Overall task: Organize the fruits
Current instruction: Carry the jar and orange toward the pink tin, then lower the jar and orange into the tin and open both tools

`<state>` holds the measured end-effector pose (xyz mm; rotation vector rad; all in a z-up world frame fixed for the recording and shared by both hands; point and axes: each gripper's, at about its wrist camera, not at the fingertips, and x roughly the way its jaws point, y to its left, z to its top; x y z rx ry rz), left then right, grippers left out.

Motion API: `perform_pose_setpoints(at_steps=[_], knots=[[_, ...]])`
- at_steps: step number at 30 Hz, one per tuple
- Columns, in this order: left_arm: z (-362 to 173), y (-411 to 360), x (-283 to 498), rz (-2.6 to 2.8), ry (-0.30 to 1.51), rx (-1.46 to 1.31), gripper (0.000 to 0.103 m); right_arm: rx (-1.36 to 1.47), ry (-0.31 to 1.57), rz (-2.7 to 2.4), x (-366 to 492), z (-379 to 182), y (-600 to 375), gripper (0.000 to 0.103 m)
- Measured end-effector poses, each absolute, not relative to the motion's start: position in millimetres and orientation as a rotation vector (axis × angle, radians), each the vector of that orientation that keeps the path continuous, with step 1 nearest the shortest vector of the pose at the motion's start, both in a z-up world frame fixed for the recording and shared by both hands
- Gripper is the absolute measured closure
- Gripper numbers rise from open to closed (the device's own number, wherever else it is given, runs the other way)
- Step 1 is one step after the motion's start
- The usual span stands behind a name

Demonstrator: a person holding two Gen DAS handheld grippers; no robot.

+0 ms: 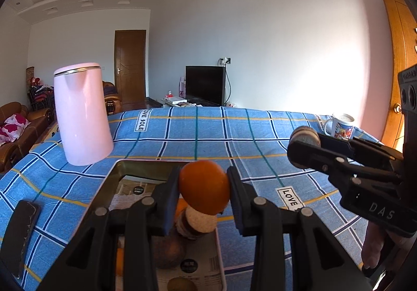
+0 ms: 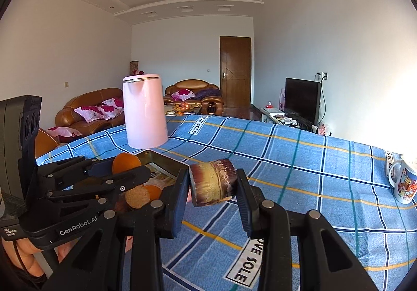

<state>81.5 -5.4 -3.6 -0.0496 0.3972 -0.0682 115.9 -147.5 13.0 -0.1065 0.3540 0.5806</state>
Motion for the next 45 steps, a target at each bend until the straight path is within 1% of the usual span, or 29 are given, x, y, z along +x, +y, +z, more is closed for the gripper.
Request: perform_pose_setpoints(at_steps=[19,45], knots=[[-14.7,66.5,70.2,0.034,0.435,-0.127,0.066,-0.196,0.394,0.713,116.2,10.3,-58.9,0.066],[-37.8,95.0,72.4,0.019,0.508,-0.193,0.066,-0.263,0.551,0.718,142.6,-14.0,-2.4,0.066]])
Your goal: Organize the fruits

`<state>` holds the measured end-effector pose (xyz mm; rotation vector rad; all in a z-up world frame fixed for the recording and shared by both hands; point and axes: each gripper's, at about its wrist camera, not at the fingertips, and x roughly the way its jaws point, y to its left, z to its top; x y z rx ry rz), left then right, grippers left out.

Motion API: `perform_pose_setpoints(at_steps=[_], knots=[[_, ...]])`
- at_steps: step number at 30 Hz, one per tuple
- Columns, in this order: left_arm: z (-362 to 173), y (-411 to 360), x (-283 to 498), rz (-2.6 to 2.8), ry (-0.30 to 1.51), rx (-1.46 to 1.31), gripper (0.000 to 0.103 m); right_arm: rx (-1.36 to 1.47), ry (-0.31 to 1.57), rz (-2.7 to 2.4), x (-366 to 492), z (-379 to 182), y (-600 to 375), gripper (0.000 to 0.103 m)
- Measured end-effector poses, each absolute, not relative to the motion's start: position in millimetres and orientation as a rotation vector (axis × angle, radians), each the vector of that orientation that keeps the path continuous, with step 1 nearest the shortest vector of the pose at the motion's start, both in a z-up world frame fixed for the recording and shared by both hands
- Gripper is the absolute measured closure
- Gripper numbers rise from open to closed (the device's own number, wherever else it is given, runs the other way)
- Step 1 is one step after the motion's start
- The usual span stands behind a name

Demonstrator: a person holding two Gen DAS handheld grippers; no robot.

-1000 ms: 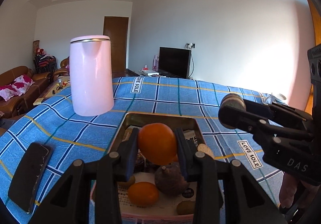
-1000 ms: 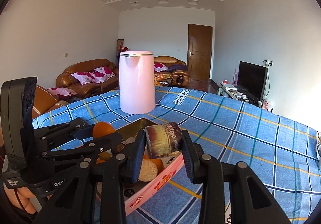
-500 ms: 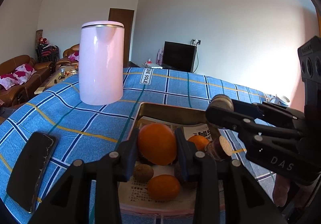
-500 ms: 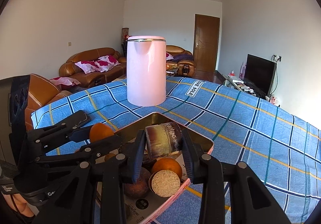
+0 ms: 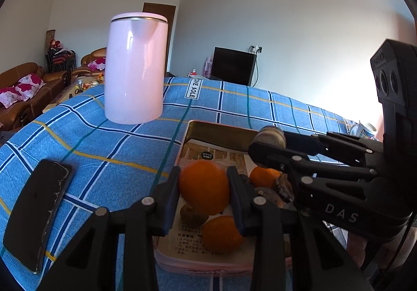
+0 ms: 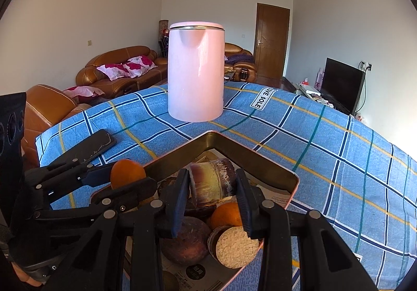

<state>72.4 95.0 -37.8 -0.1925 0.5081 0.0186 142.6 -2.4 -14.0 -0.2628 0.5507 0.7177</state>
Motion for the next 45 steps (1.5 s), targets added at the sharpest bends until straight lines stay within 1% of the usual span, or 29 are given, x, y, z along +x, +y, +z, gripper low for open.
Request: perform_pose_setpoints(at_steps=[12,18,21,22,23,24,25,26,28,30,32,33,35,40,42,44,45], knots=[[-44.9,94.0,71.0,0.013,0.540,-0.177,0.067,-0.292,0.638,0.737,151.0,-27.3,5.3,0.065],[-44.3,94.0,64.1,0.013,0.528,-0.169,0.063,-0.294,0.651,0.761,146.7,-26.0,3.9,0.064],[-42.2,93.3,57.7,0.005,0.516,-0.168,0.056,-0.283,0.647,0.762,143.2,-24.6,0.2,0.062],[-40.9,93.1,55.2,0.004,0.509,-0.167,0.052,-0.278,0.643,0.762,141.5,-23.7,-1.4,0.060],[-39.3,92.4,52.1,0.007,0.500,-0.163,0.045,-0.272,0.637,0.761,139.6,-22.4,-3.6,0.057],[-37.5,92.1,49.1,0.012,0.488,-0.160,0.041,-0.266,0.627,0.760,137.0,-20.7,-6.4,0.056],[-35.4,91.6,46.2,0.013,0.476,-0.159,0.034,-0.256,0.617,0.759,134.7,-18.3,-10.0,0.053],[-33.4,91.4,43.4,0.011,0.465,-0.159,0.030,-0.242,0.609,0.756,132.7,-15.8,-14.1,0.049],[-29.3,89.8,40.0,0.012,0.454,-0.156,0.030,-0.212,0.592,0.752,127.8,-10.9,-22.9,0.045],[-25.7,88.1,37.0,0.010,0.442,-0.154,0.029,-0.190,0.573,0.745,121.8,-6.7,-31.1,0.043],[-22.2,85.4,34.1,0.011,0.429,-0.149,0.023,-0.173,0.557,0.733,115.7,-3.2,-38.5,0.040],[-20.9,84.1,32.9,0.014,0.425,-0.143,0.022,-0.167,0.549,0.725,112.7,-1.7,-42.4,0.039],[-18.9,82.2,30.6,0.017,0.416,-0.140,0.015,-0.157,0.535,0.710,107.1,0.7,-50.6,0.037],[-15.9,77.1,28.2,0.015,0.409,-0.129,0.014,-0.111,0.510,0.679,98.9,6.8,-72.9,0.035],[-14.4,74.8,26.7,0.017,0.404,-0.124,0.011,-0.093,0.507,0.668,96.7,8.4,-80.6,0.033],[-12.9,72.9,24.7,0.025,0.395,-0.122,0.005,-0.077,0.503,0.660,93.3,8.6,-88.0,0.032],[-11.9,72.0,24.0,0.025,0.391,-0.120,0.005,-0.073,0.501,0.656,91.0,8.9,-91.2,0.032]])
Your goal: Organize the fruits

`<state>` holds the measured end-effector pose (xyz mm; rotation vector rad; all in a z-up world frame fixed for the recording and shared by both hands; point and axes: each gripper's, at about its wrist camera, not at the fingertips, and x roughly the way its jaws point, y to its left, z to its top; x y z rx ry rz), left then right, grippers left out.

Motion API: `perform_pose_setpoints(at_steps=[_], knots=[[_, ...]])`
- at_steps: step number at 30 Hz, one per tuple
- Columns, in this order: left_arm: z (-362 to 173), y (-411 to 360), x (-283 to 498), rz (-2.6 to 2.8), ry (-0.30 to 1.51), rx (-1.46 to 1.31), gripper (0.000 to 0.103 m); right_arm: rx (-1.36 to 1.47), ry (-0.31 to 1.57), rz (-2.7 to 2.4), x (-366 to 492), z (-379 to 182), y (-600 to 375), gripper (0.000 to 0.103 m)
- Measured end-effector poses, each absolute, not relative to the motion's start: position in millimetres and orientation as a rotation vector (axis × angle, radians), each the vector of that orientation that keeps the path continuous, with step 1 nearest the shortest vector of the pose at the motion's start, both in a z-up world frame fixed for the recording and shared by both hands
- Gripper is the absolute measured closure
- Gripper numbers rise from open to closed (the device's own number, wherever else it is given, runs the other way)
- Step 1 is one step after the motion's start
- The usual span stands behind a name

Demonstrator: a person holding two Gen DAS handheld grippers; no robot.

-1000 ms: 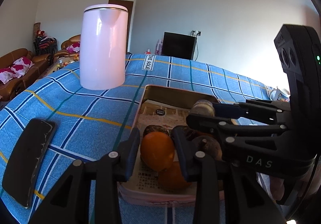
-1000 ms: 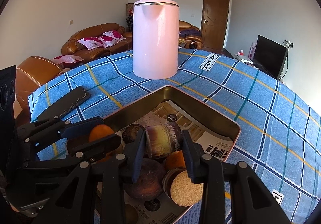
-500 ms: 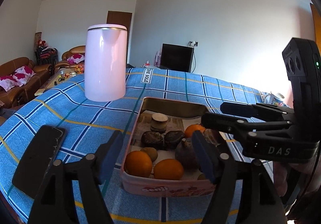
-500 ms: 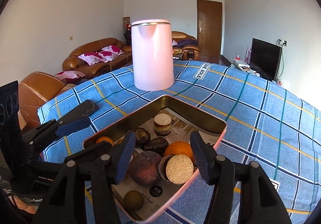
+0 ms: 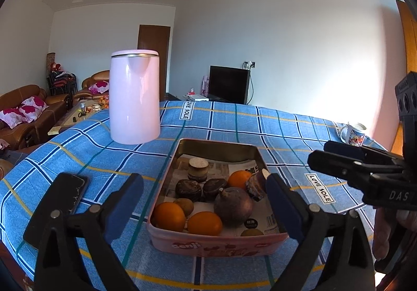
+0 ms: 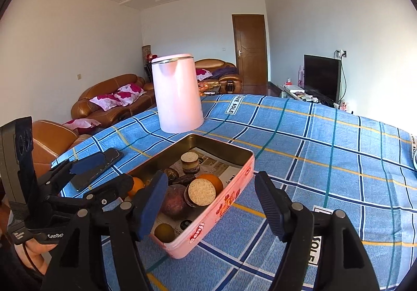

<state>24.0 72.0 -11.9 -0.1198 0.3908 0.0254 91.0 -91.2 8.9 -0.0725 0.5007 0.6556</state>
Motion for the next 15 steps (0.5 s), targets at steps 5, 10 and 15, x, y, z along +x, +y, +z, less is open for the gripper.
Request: perform_pose_setpoints(at_steps=[5,10,15], knots=[[-9.8,67.4,23.1,0.022,0.390,-0.108,0.005,-0.065,0.478,0.645,79.3,12.2,-103.0,0.028],[-8.3,64.1,21.6,0.017,0.390,-0.107,0.004,-0.049,0.462,0.634,72.5,13.1,-112.4,0.027],[-6.4,59.5,19.9,0.014,0.385,-0.097,0.003,-0.043,0.460,0.624,67.7,10.9,-119.3,0.026]])
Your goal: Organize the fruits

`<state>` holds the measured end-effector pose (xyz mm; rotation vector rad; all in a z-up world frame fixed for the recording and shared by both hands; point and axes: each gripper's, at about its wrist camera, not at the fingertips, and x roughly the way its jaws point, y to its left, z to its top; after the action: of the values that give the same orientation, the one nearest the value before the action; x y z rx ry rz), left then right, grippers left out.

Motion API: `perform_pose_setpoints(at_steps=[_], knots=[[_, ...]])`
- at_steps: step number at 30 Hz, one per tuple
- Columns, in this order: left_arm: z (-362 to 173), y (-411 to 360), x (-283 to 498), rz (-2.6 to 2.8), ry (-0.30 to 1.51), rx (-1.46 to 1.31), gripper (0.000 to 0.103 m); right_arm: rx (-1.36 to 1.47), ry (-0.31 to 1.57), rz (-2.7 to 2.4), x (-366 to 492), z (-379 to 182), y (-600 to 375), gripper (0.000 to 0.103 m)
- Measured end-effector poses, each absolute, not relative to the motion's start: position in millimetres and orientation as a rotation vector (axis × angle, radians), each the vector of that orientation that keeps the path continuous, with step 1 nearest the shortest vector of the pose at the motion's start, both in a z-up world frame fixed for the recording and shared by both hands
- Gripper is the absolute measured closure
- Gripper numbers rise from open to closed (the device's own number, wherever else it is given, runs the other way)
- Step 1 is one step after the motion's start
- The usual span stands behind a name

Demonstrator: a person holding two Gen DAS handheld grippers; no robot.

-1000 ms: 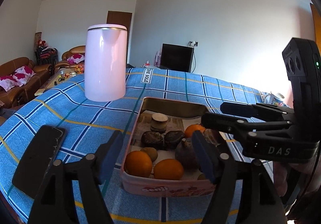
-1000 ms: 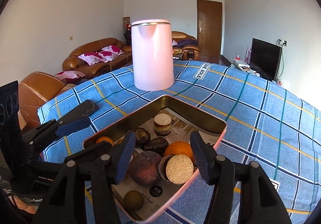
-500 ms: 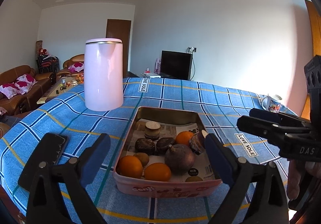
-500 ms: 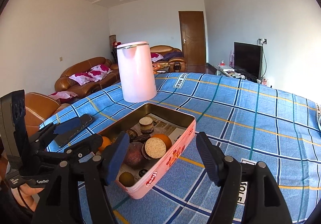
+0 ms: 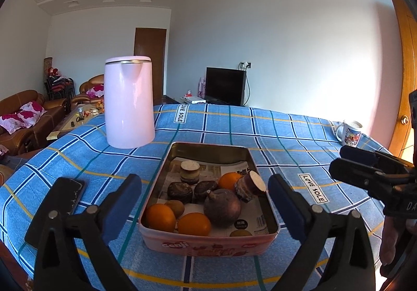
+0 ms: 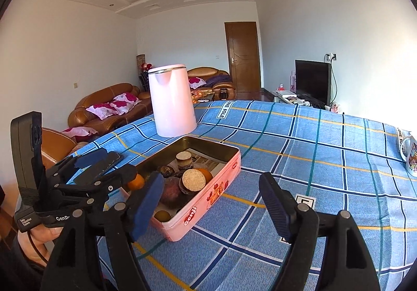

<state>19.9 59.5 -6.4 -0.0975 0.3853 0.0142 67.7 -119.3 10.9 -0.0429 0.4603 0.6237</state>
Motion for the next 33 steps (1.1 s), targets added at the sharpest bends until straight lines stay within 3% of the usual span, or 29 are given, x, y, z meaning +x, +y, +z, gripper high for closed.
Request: perform_pose_setpoints(at_steps=[33], knots=[[5.1,37.9,13.3,0.024,0.371,-0.048,0.000,-0.017,0.424,0.588,53.2,10.5,-147.1,0.025]])
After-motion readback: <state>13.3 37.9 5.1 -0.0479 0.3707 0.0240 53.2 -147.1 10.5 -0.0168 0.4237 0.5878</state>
